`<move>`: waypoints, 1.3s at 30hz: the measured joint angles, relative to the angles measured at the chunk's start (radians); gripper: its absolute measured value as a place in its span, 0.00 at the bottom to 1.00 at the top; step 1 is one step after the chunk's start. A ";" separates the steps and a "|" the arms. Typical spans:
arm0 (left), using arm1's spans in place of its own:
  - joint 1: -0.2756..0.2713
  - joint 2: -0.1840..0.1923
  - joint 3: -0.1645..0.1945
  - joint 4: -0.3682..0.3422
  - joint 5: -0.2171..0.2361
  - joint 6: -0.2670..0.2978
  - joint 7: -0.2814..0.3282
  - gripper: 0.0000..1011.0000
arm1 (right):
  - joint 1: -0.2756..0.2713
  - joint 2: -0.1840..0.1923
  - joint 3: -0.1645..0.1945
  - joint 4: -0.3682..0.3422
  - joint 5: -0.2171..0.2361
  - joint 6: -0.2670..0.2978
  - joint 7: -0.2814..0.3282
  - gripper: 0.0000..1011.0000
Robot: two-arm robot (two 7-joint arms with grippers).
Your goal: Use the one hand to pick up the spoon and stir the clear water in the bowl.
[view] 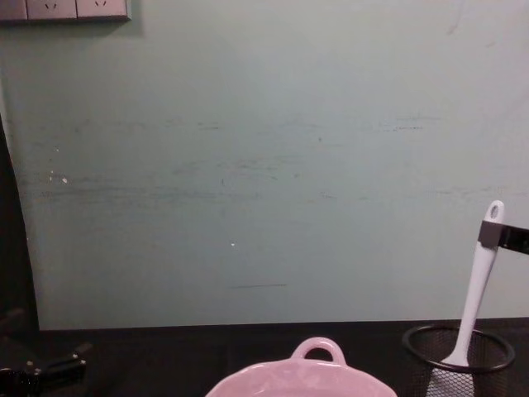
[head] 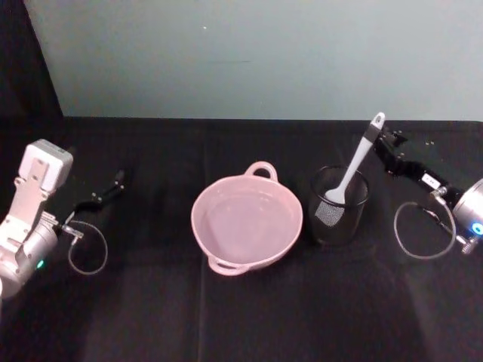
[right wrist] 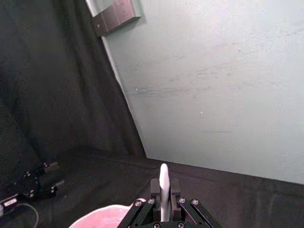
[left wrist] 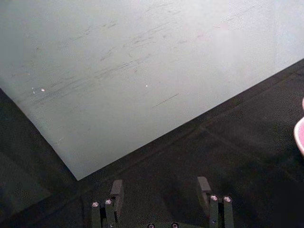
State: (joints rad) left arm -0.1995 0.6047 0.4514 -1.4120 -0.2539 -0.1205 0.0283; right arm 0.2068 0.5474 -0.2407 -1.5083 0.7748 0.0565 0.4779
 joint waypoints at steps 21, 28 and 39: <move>0.000 0.000 0.000 0.000 0.000 0.000 0.000 1.00 | 0.001 -0.059 0.033 0.156 0.234 0.021 0.033 0.18; 0.000 0.000 0.000 0.000 0.000 0.000 0.000 1.00 | -0.011 -0.051 0.039 0.151 0.255 0.005 0.007 0.38; 0.000 0.000 0.000 0.000 0.000 0.000 0.000 1.00 | -0.069 0.000 0.048 0.079 0.281 -0.003 -0.030 0.71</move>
State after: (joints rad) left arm -0.1995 0.6047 0.4513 -1.4120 -0.2539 -0.1206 0.0283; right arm 0.1377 0.5474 -0.1923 -1.4291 1.0559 0.0538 0.4483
